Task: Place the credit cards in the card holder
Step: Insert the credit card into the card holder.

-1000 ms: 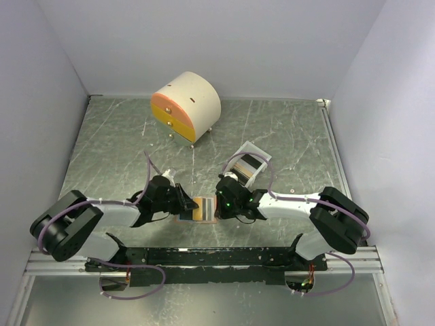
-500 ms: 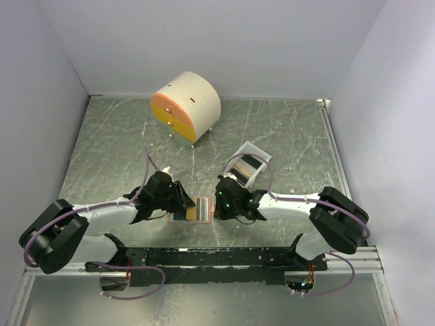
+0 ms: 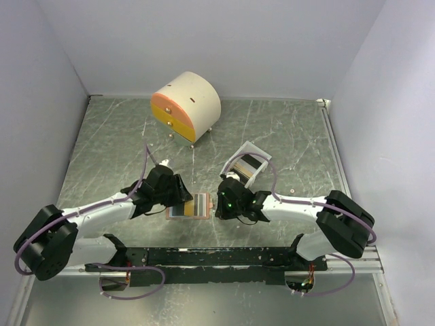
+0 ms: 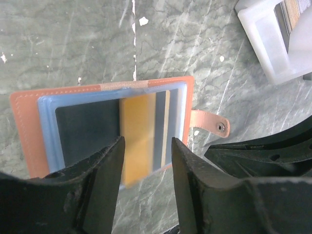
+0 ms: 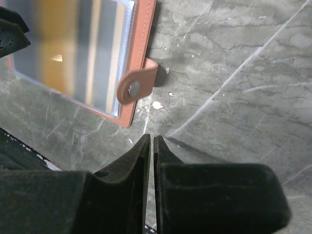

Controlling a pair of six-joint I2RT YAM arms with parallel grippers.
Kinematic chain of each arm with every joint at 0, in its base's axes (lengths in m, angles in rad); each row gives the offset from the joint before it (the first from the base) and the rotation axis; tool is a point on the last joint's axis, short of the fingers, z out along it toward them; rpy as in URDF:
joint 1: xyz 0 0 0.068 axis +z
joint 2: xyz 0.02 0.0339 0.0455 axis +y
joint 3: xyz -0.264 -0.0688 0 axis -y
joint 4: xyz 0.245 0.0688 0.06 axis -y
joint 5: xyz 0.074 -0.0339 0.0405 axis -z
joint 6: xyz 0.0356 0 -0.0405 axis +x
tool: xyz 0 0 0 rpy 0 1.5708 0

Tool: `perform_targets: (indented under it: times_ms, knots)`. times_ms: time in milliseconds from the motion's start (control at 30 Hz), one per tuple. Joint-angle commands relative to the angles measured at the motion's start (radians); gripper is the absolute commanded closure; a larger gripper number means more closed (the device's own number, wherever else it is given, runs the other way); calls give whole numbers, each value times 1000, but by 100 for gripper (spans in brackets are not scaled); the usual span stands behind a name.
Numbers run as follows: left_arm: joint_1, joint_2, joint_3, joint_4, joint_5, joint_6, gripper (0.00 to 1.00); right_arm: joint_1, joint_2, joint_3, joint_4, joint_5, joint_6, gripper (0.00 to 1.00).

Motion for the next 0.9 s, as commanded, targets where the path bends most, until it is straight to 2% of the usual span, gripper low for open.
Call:
perform_targets:
  times_ms: [0, 367, 533, 867]
  knots:
    - [-5, -11, -2, -43, -47, 16, 44, 6, -7, 12, 11, 23, 11, 92]
    - [-5, 44, -21, 59, 2, 20, 46, 6, 17, 28, 45, 45, 9, 92]
    - [-5, 83, -27, 89, 29, 11, 70, 5, 63, 47, 77, 52, 2, 92]
    - [-5, 119, -38, 165, 88, -12, 91, 5, 176, 52, 176, 59, -4, 94]
